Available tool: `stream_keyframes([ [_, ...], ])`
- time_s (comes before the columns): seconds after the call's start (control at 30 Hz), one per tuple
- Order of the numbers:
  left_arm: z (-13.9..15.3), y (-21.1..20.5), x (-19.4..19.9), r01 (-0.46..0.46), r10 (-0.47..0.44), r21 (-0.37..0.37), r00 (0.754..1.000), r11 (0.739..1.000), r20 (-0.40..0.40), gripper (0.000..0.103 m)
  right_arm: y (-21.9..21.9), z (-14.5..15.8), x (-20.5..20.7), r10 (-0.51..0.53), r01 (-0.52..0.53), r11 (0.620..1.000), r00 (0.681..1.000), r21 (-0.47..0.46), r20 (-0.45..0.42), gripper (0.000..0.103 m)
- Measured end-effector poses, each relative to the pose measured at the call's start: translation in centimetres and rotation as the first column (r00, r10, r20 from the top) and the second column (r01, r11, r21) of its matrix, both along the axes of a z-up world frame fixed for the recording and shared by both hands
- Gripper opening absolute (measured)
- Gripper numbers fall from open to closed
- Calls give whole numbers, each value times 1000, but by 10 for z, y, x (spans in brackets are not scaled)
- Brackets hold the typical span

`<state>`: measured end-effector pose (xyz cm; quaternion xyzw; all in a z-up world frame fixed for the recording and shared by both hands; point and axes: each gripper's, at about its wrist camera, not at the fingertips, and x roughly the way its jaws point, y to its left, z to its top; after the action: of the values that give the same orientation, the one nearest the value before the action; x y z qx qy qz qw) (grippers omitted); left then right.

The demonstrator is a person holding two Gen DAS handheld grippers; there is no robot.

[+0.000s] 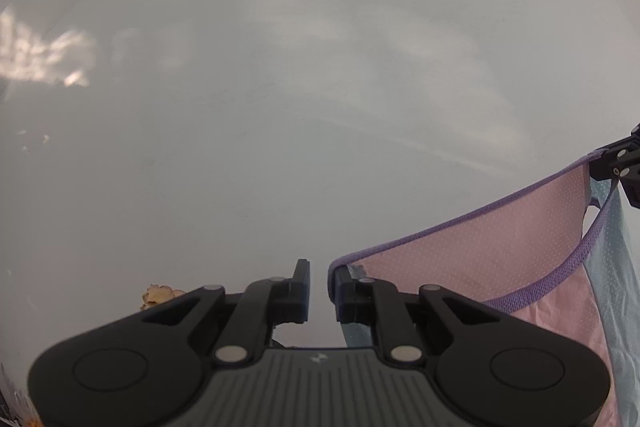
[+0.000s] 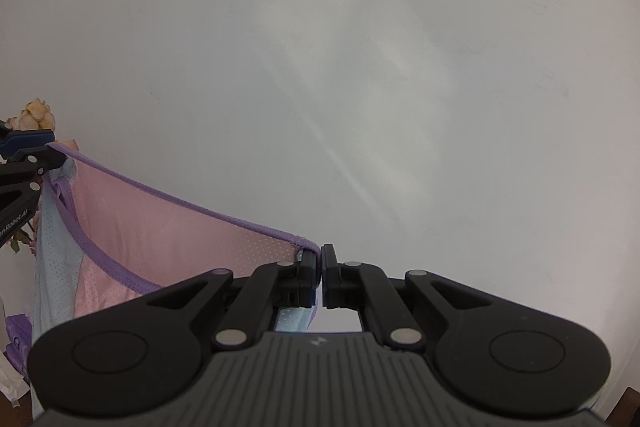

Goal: Fold clothes
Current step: 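Raise the garment high with both grippers, stretching the purple-trimmed edge taut, then lay the garment flat on the table with both grippers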

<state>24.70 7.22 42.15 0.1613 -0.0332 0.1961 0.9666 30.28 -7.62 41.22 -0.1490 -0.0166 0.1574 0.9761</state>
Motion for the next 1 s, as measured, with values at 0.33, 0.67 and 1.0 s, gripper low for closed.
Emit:
stream_keyframes([
  [0.33,31,-2,14,-41,40,1,990,999,137,10,52,40,-5,-53,44,997,987,60,150,1],
  [0.67,-122,-23,-74,45,-41,69,998,997,-55,10,14,-127,-67,153,-146,979,987,-141,43,1],
  [1.0,-301,-25,-225,272,-281,-74,895,959,-348,6,-84,-302,-187,291,-335,919,932,-207,-215,1],
])
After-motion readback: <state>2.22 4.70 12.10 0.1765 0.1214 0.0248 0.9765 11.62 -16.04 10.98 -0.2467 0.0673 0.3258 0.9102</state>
